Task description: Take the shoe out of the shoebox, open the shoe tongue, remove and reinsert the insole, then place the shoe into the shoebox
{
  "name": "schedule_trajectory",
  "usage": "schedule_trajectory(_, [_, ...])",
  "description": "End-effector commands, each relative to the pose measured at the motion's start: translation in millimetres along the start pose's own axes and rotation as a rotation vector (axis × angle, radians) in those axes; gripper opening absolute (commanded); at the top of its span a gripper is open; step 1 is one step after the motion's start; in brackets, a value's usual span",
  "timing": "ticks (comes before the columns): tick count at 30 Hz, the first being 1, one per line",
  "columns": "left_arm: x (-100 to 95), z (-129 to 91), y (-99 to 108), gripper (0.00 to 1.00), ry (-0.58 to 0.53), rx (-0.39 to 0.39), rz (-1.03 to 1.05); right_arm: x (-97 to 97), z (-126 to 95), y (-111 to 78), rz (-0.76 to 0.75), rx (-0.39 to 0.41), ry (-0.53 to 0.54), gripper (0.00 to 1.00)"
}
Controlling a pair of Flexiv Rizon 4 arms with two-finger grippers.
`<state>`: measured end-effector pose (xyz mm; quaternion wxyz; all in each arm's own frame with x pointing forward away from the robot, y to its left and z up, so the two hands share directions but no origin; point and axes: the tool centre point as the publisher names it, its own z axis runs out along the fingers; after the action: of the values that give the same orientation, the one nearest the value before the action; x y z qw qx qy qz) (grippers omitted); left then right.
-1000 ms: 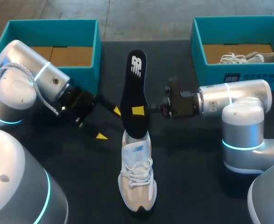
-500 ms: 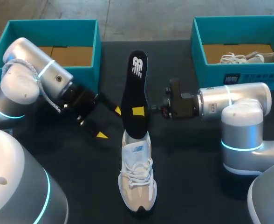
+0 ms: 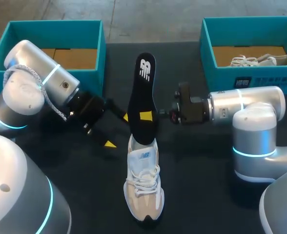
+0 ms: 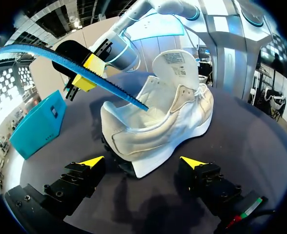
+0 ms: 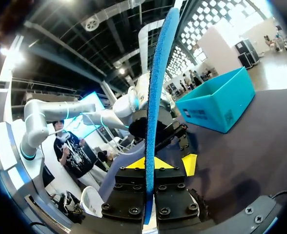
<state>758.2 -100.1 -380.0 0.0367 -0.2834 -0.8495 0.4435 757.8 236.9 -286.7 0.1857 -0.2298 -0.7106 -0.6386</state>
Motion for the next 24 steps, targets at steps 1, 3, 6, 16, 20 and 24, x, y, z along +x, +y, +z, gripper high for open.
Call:
schedule_trajectory(1, [5.2, -1.4, -2.6, 1.00, -0.009, -0.015, -0.005, 1.5, -1.2, -0.9, 0.000, 0.003, -0.005, 0.00])
schedule_trajectory(3, [5.2, -1.5, -1.7, 1.00, -0.008, -0.018, -0.012, 1.5, -1.7, -1.3, 0.001, 0.001, -0.006, 0.00])
schedule_trajectory(6, [5.2, -1.4, -1.0, 1.00, -0.007, -0.023, -0.018, 1.6, -1.6, -1.7, 0.001, -0.001, -0.007, 0.00])
schedule_trajectory(16, [5.1, 0.6, 1.2, 1.00, -0.003, -0.024, -0.048, 3.3, 1.0, -2.4, -0.003, 0.000, -0.009, 0.00])
schedule_trajectory(20, [5.1, 0.6, 1.2, 1.00, -0.003, -0.024, -0.048, 4.2, 2.3, -2.8, -0.004, 0.002, -0.009, 0.00])
schedule_trajectory(24, [5.1, 0.6, 1.2, 1.00, -0.003, -0.024, -0.048, 4.8, 4.1, -2.3, -0.006, 0.005, -0.010, 0.00])
